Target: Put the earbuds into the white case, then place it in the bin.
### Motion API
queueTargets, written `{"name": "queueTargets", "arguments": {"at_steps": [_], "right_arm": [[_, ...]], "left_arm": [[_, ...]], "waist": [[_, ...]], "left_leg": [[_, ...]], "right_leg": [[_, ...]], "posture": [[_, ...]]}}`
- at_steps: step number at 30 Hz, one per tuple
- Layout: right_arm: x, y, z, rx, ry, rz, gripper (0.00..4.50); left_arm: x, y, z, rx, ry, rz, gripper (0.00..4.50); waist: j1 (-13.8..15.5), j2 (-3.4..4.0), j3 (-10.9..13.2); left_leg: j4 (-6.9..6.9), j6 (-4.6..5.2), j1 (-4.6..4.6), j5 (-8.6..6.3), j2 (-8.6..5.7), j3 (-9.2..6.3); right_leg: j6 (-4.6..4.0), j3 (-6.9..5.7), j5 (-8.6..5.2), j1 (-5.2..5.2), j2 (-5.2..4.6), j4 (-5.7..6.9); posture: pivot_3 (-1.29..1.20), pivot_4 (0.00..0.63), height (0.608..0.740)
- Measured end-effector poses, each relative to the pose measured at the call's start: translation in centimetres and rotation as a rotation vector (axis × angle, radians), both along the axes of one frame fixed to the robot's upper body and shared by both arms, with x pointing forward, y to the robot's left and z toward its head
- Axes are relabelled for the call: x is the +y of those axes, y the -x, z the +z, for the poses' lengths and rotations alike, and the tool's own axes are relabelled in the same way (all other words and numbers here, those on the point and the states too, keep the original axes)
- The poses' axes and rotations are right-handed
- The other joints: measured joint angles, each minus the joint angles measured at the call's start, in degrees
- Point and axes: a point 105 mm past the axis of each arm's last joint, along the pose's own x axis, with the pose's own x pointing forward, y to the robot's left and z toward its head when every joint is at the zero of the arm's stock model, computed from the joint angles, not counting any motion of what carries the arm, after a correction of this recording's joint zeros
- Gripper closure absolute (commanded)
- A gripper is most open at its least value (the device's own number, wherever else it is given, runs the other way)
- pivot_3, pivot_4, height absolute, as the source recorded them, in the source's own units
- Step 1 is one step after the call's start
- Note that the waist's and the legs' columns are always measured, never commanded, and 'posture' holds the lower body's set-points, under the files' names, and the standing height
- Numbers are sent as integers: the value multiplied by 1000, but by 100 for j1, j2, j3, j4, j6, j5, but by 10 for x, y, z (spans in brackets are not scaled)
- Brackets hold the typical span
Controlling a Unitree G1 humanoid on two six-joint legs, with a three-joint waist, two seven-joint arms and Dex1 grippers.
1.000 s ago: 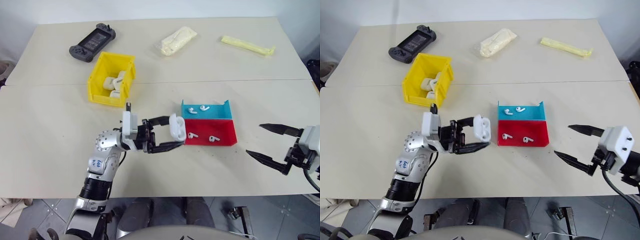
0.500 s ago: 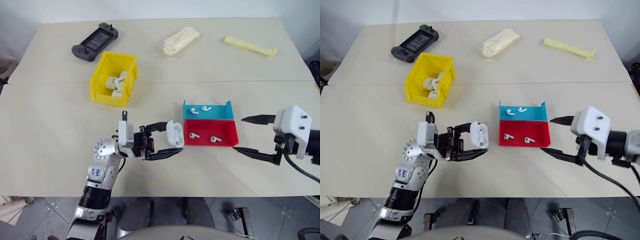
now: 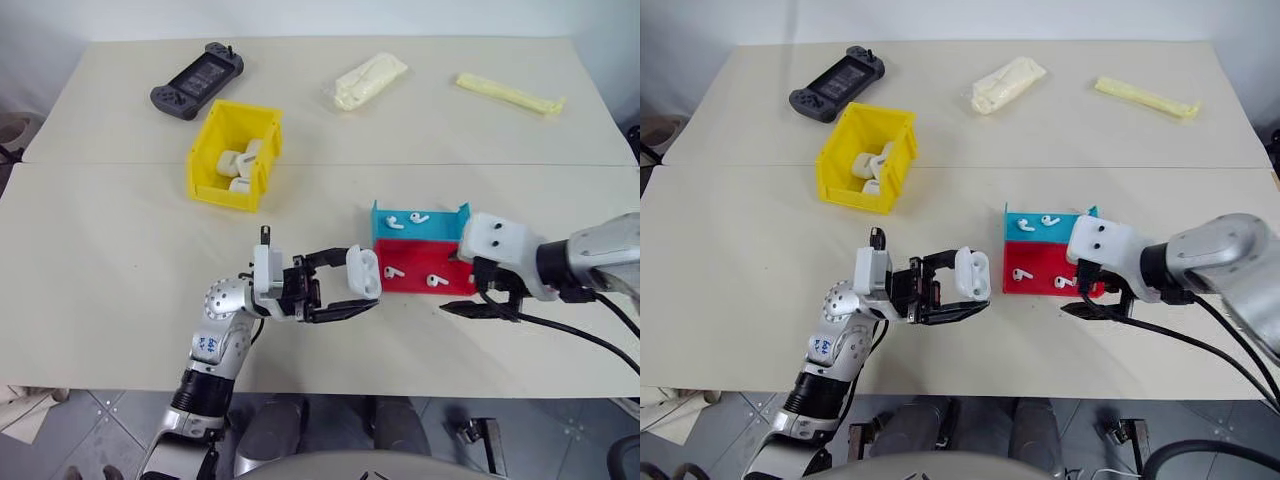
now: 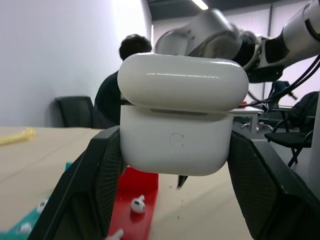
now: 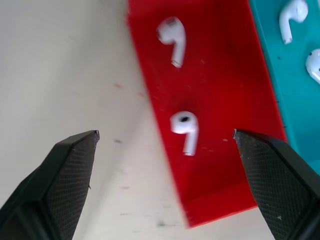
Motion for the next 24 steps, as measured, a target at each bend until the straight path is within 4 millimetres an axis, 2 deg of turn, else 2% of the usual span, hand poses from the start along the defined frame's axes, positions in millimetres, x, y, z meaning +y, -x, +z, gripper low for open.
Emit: {"name": "queueTargets", "arguments": {"at_steps": [1, 3, 8, 24], "right_arm": [[-1, -3, -3, -4, 19, 1, 0], [-2, -7, -9, -4, 50, 6, 398], [2, -17, -16, -8, 93, 37, 1946], [9, -26, -19, -32, 138, 75, 1946]], "left_arm": [[-1, 0, 0, 0, 2, 0, 1710], [-1, 0, 0, 1, 1, 1, 1710], [0, 1, -3, 11, -3, 9, 1710], [0, 1, -7, 45, 2, 33, 1710]], "waist": [[-3, 0, 0], [-1, 0, 0], [-14, 0, 0], [-16, 0, 0]], "left_leg": [[-3, 0, -1, 0, 0, 1], [-3, 0, -9, 0, 1, 3], [-4, 0, -12, 0, 1, 9], [-1, 0, -13, 0, 2, 10]], "right_leg": [[0, 1, 0, -6, 0, 2], [0, 2, 0, -18, 1, 6], [0, 9, 0, -29, 1, 10], [-2, 10, 1, -31, 3, 14]], "posture": [[0, 150, 740], [0, 150, 740], [0, 150, 740], [0, 150, 740]]}}
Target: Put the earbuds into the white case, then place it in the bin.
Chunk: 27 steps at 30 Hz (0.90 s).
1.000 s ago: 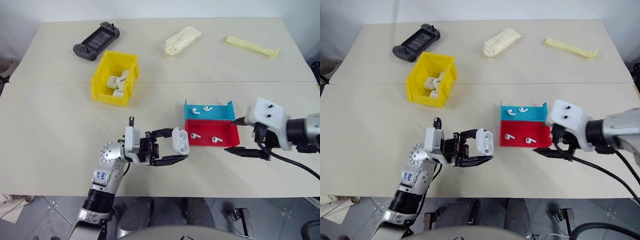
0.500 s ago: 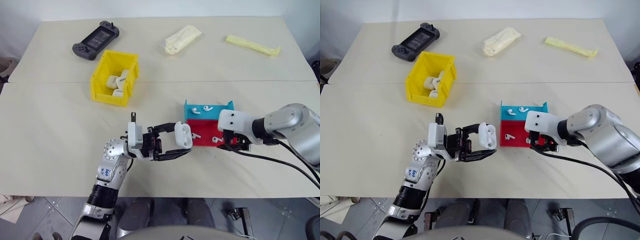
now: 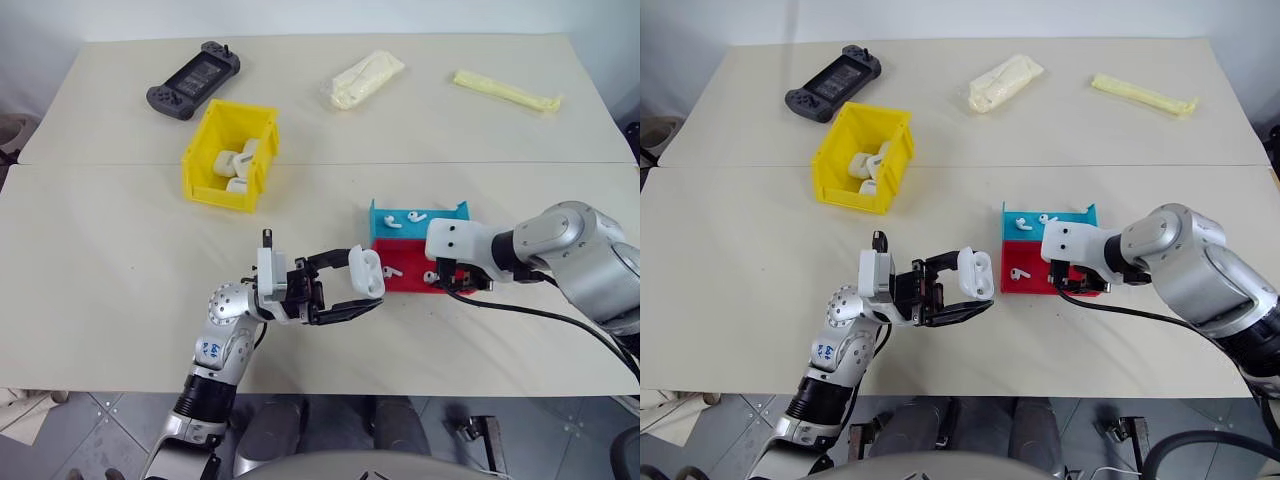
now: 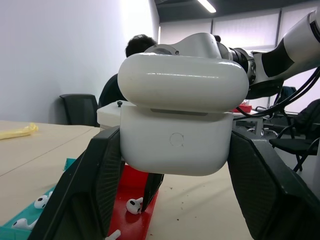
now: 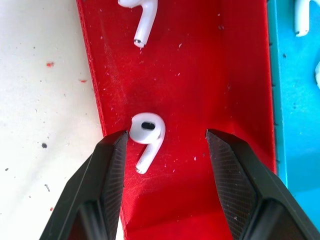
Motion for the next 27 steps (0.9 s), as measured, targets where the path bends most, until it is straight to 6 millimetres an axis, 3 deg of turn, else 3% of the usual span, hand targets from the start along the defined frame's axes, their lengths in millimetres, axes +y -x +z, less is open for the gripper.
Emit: {"name": "queueTargets", "arguments": {"at_steps": [10, 24, 27], "right_arm": [[5, -1, -1, 4, -15, -3, 1946], [2, 4, -4, 46, -77, -149, 1946], [4, 5, -5, 55, -94, -162, 2513]], "left_arm": [[0, -1, 0, 2, -2, 7, 1710], [1, -1, 0, -1, -3, 9, 1710], [1, -1, 0, -2, -2, 9, 1710]], "waist": [[-13, -2, -1], [-6, -4, -2], [-8, -10, -6]], "left_leg": [[1, 0, 1, 0, 2, 0], [3, 0, 1, 0, 1, -1], [3, 0, 2, 0, 2, -1]], "right_leg": [[0, 0, 0, 1, 1, 2], [-2, 0, 1, 4, 0, 2], [-2, 0, 1, 4, 1, 1]], "posture": [[0, 150, 740], [0, 150, 740], [0, 150, 740]]}}
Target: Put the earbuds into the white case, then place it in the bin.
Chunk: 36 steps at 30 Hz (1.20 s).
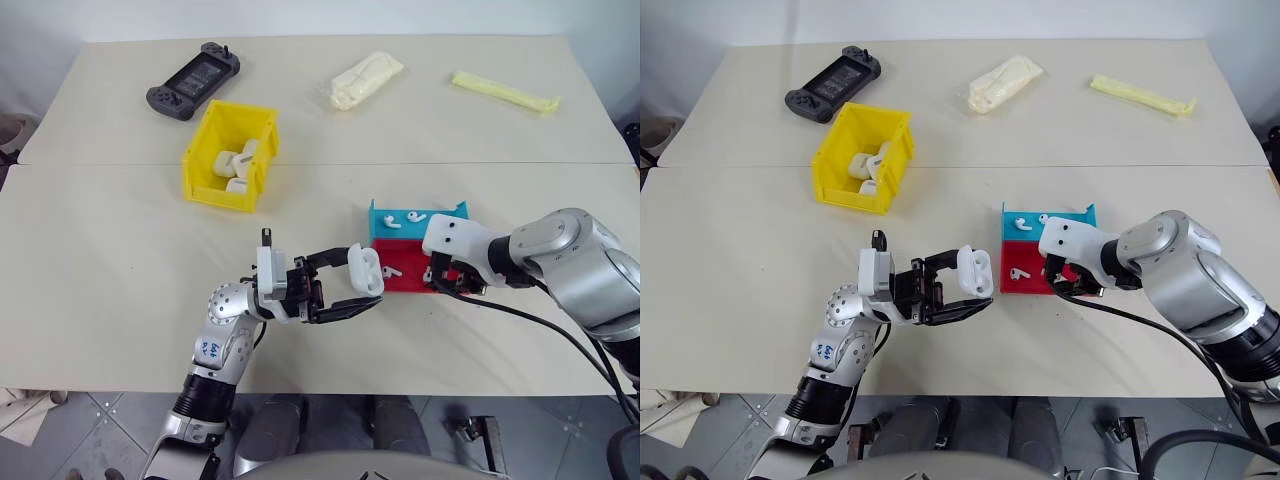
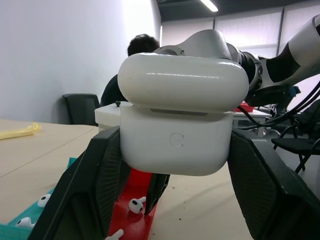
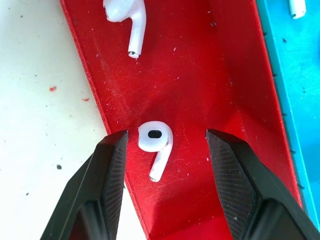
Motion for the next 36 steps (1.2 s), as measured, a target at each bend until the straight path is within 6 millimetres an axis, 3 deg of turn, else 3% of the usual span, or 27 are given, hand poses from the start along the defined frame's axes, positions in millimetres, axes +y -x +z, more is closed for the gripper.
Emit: {"name": "queueTargets", "arguments": {"at_steps": [5, 15, 19, 23, 29, 36], "right_arm": [[6, 3, -2, 11, -19, 9, 4016], [5, 4, -1, 4, -49, -6, 4014], [-2, 5, 15, -19, -170, -47, 4014], [5, 13, 39, -114, -414, 42, 4014], [23, 30, 71, -266, -975, 146, 4014], [40, 44, 96, -368, -1302, 179, 4014]], "left_arm": [[0, 0, 0, -2, 0, 0, 1710], [1, -2, 4, -23, -16, -17, 1710], [2, -3, 7, -3, -11, -50, 1710], [4, -5, 13, 22, 11, -80, 1710], [7, -10, 22, 40, 50, -100, 1710], [11, -14, 22, 61, 57, -119, 1710]], "waist": [[-34, 0, 0], [-73, -4, -2], [-85, -4, -1], [-89, -9, 2], [-104, -15, 5], [-120, -13, 5]], "left_leg": [[0, 0, 1, 0, 1, 0], [0, 0, 3, 0, -1, -2], [-4, 0, -1, 0, -4, -2], [-8, 1, -1, 0, -2, -4], [0, 1, 2, 0, -3, -4], [-4, 0, 4, 0, -2, -6]], "right_leg": [[0, 0, 0, 1, 1, 1], [0, -1, 0, 5, 0, 0], [0, 0, 0, 0, -2, 1], [1, -3, 1, 2, 0, 3], [4, 0, 3, 4, 0, 25], [2, 1, 2, 1, 1, 34]], "posture": [[0, 150, 740], [0, 150, 740], [0, 150, 740], [0, 150, 740], [0, 150, 740], [0, 150, 740]]}}
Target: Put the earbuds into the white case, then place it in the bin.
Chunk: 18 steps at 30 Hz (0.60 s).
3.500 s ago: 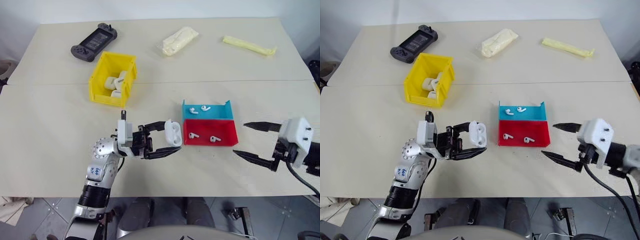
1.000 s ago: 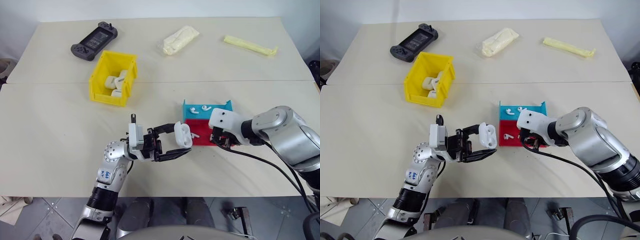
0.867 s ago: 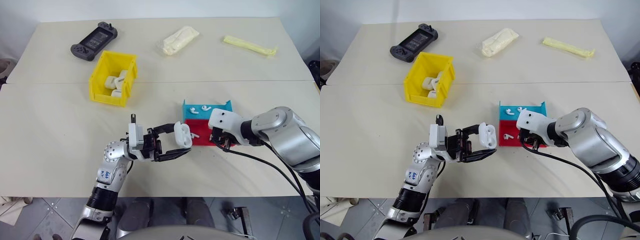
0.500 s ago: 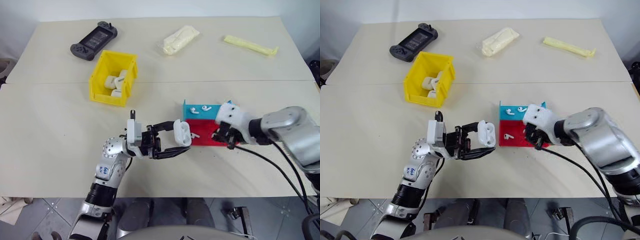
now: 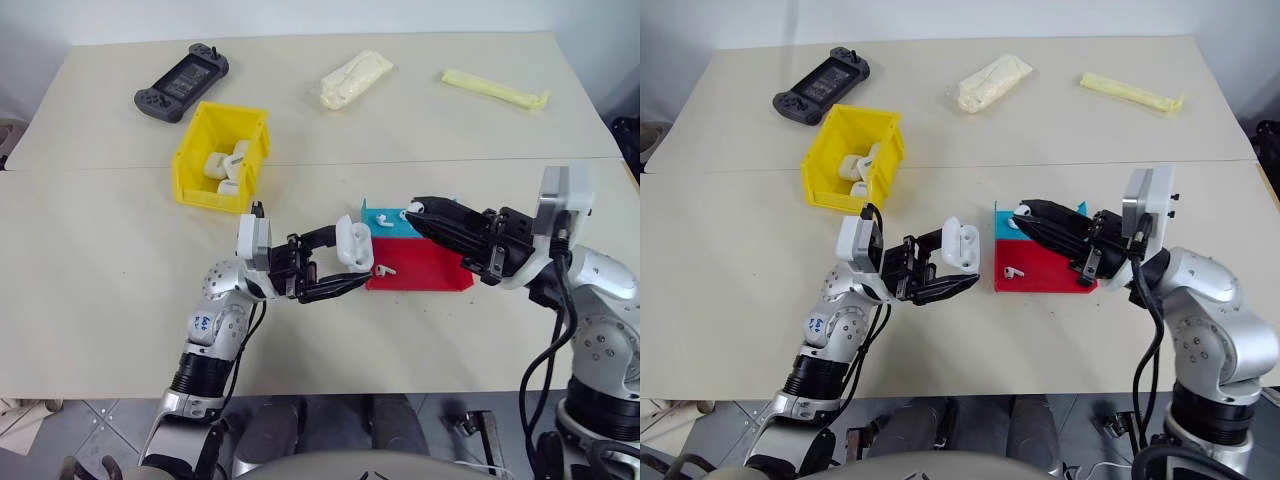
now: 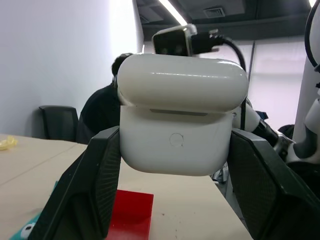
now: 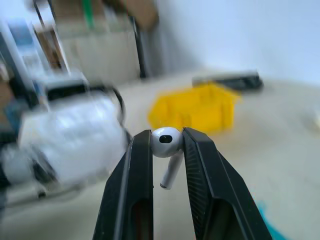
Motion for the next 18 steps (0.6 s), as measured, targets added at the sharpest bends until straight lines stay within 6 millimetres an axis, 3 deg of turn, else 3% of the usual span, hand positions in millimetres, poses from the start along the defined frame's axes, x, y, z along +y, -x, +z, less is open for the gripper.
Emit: {"name": "queueTargets", "arguments": {"at_steps": [6, 18], "right_arm": [[14, 8, 0, -4, -122, 18, 4014], [39, 18, -1, -46, -175, 73, 4014]], "left_arm": [[0, -1, 4, -31, -22, -28, 1710], [-2, -1, 1, 15, -44, -58, 1710]], "waist": [[-1, 1, 0], [-4, 1, -1]], "left_leg": [[2, 0, 0, 0, -2, -5], [2, 0, 2, 0, -3, -5]], "right_leg": [[-1, -1, 0, 2, 0, 2], [-1, -1, 0, 2, 1, 3]], "posture": [[0, 150, 740], [0, 150, 740]]}}
